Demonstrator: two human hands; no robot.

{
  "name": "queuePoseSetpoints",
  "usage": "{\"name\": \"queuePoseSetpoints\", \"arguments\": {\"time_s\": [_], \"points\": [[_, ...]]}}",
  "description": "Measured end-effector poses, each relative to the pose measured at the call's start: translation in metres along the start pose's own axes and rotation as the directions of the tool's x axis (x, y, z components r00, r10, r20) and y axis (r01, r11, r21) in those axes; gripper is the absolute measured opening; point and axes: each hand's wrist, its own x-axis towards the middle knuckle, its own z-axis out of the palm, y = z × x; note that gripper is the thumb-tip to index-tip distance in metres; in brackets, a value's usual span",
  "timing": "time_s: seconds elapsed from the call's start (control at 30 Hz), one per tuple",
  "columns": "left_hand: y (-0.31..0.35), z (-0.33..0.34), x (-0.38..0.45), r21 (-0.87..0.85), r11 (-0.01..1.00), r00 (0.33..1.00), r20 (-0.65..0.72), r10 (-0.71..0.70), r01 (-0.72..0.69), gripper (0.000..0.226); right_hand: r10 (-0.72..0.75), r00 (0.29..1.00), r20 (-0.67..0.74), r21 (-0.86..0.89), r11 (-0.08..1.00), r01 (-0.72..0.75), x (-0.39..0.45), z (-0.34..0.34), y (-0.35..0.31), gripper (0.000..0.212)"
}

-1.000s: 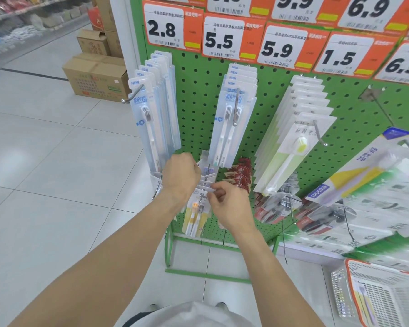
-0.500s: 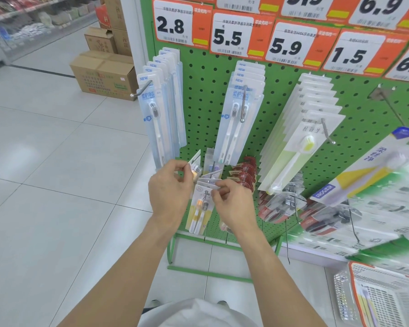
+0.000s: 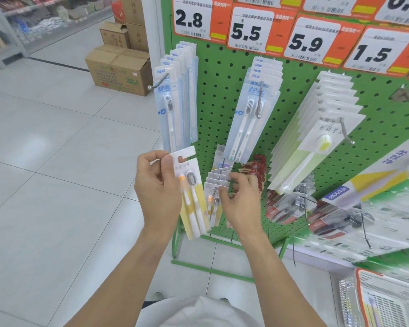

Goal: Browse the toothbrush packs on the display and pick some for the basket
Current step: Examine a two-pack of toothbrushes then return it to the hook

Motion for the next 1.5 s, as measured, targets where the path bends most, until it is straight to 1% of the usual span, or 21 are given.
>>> {"name": "queuePoseSetpoints", "arguments": {"time_s": [0.03,0.1,0.17,0.2,0.23,0.3,0.33,0.4,0.5,0.57,0.67,0.77,0.83,0.9,0.97,1.07,1.13,1.23,1.27,1.37,1.5], "points": [[0.0,-0.002,0.0,-0.007,0.999,0.999,0.002,-0.035,0.035,0.009,-0.009,0.999,-0.045,0.033,0.999,0.01,-0.002,-0.001,-0.001,0.034],[-0.003,-0.006,0.001,-0.021,0.991,0.991,0.03,-0.129,0.13,0.006,-0.045,0.986,-0.162,0.142,0.987,0.068,-0.01,-0.006,-0.01,0.023],[-0.009,-0.01,0.003,-0.045,0.963,0.961,0.092,-0.262,0.267,0.006,-0.082,0.973,-0.214,0.259,0.956,0.137,-0.022,-0.015,-0.022,0.012],[-0.012,-0.01,0.003,-0.065,0.936,0.934,0.123,-0.336,0.345,0.006,-0.09,0.978,-0.186,0.326,0.934,0.148,-0.029,-0.022,-0.029,0.012],[-0.015,-0.01,0.002,-0.085,0.906,0.905,0.146,-0.401,0.415,0.007,-0.095,0.987,-0.126,0.394,0.909,0.138,-0.035,-0.029,-0.034,0.013],[-0.018,-0.009,-0.004,-0.103,0.861,0.862,0.169,-0.478,0.498,0.006,-0.095,0.993,0.066,0.475,0.878,0.052,-0.045,-0.042,-0.038,0.017],[-0.019,-0.009,-0.008,-0.103,0.849,0.849,0.181,-0.496,0.518,0.005,-0.085,0.982,0.168,0.477,0.879,-0.006,-0.048,-0.047,-0.038,0.024],[-0.021,-0.008,-0.015,-0.094,0.837,0.832,0.218,-0.511,0.539,0.003,-0.068,0.95,0.306,0.467,0.88,-0.087,-0.053,-0.051,-0.034,0.036],[-0.022,-0.011,-0.021,-0.051,0.825,0.794,0.311,-0.522,0.562,0.01,-0.022,0.933,0.359,0.548,0.814,-0.191,-0.058,-0.052,-0.026,0.031],[-0.021,-0.013,-0.026,0.006,0.819,0.744,0.413,-0.525,0.574,0.014,0.02,0.93,0.368,0.573,0.783,-0.243,-0.061,-0.055,-0.022,0.029],[-0.02,-0.018,-0.04,0.081,0.784,0.635,0.538,-0.554,0.615,0.02,0.065,0.929,0.365,0.595,0.751,-0.287,-0.064,-0.063,-0.016,0.033],[-0.021,-0.021,-0.049,0.109,0.769,0.593,0.571,-0.568,0.63,0.019,0.104,0.92,0.379,0.614,0.715,-0.334,-0.067,-0.07,-0.012,0.034],[-0.022,-0.021,-0.052,0.12,0.766,0.576,0.588,-0.568,0.632,0.018,0.128,0.922,0.365,0.602,0.723,-0.339,-0.068,-0.072,-0.008,0.027],[-0.023,-0.021,-0.053,0.106,0.759,0.572,0.592,-0.568,0.643,0.018,0.148,0.923,0.357,0.585,0.734,-0.344,-0.071,-0.073,-0.004,0.026],[-0.023,-0.021,-0.053,0.079,0.754,0.586,0.579,-0.567,0.652,0.018,0.129,0.903,0.41,0.557,0.749,-0.36,-0.074,-0.075,0.0,0.03],[-0.024,-0.021,-0.051,0.066,0.749,0.591,0.57,-0.571,0.659,0.018,0.071,0.843,0.533,0.526,0.752,-0.396,-0.077,-0.077,0.009,0.03],[-0.026,-0.023,-0.049,0.107,0.749,0.556,0.604,-0.571,0.654,0.017,0.077,0.837,0.542,0.539,0.732,-0.417,-0.078,-0.076,0.011,0.03],[-0.029,-0.025,-0.052,0.216,0.751,0.45,0.686,-0.571,0.624,0.019,0.123,0.852,0.508,0.589,0.673,-0.448,-0.077,-0.074,0.01,0.028],[-0.029,-0.024,-0.054,0.229,0.745,0.437,0.688,-0.579,0.626,0.02,0.14,0.856,0.498,0.606,0.65,-0.459,-0.077,-0.074,0.009,0.027],[-0.031,-0.023,-0.059,0.201,0.733,0.478,0.641,-0.601,0.65,0.02,0.144,0.852,0.504,0.596,0.656,-0.463,-0.077,-0.071,0.006,0.029],[-0.032,-0.024,-0.055,0.184,0.749,0.513,0.623,-0.59,0.636,0.018,0.095,0.827,0.553,0.585,0.663,-0.467,-0.074,-0.073,0.008,0.029]]}}
